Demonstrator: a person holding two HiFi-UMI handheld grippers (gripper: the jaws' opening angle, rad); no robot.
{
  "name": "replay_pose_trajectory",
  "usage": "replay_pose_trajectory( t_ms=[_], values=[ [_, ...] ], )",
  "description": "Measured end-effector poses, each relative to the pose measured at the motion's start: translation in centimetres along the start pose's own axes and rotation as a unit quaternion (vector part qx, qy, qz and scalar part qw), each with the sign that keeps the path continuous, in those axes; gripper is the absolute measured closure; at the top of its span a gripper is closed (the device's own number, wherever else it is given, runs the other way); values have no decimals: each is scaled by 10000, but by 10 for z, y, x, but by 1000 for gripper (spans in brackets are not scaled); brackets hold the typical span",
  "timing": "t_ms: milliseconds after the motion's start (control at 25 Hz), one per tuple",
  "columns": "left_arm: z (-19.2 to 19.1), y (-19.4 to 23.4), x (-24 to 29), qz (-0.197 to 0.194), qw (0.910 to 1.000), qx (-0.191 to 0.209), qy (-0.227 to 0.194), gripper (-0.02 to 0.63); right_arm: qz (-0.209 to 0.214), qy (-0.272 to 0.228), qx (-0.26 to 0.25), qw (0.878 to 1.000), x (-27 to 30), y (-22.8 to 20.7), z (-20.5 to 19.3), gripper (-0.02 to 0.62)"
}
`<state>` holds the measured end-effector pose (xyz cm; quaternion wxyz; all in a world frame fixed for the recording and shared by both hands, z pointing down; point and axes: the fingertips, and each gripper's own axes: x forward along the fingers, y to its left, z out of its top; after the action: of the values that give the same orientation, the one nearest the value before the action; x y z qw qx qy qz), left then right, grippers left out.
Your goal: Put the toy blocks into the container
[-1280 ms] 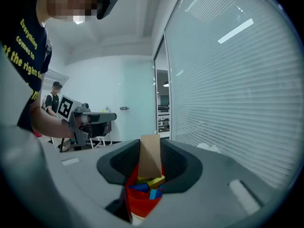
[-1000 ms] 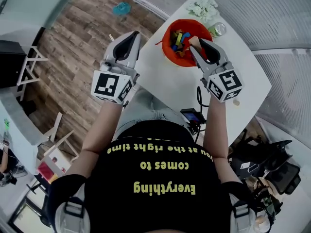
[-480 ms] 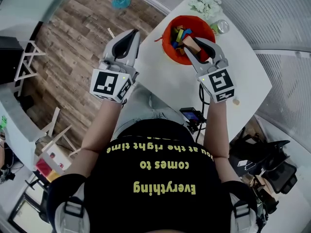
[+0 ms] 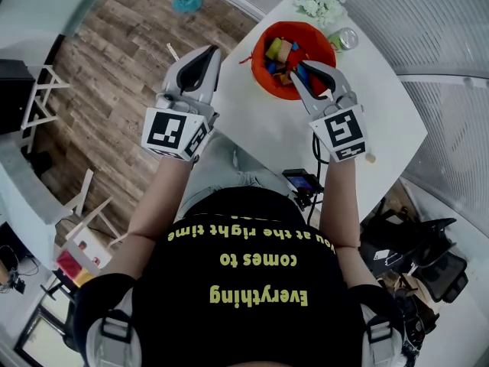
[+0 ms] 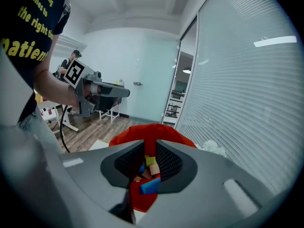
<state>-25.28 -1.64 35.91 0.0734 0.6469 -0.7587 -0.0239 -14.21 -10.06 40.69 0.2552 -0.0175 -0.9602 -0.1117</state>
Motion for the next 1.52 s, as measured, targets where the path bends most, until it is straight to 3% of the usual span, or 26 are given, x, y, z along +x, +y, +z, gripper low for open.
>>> replay_pose_trajectory(
  t_ms=[280,1200,1520],
  values=[
    [1,-2,2,-26,10000,12,-8,609,-137,-55,97,9998,-2,-7,-2,588],
    [4,-10,4,-124,9999,103,-39,609,-298,-352,604,9971,-8,-18,0,588],
    [16,-11,1,-107,9997,191,-148,609,-746,-806,626,9920,-27,-29,18,589]
  ],
)
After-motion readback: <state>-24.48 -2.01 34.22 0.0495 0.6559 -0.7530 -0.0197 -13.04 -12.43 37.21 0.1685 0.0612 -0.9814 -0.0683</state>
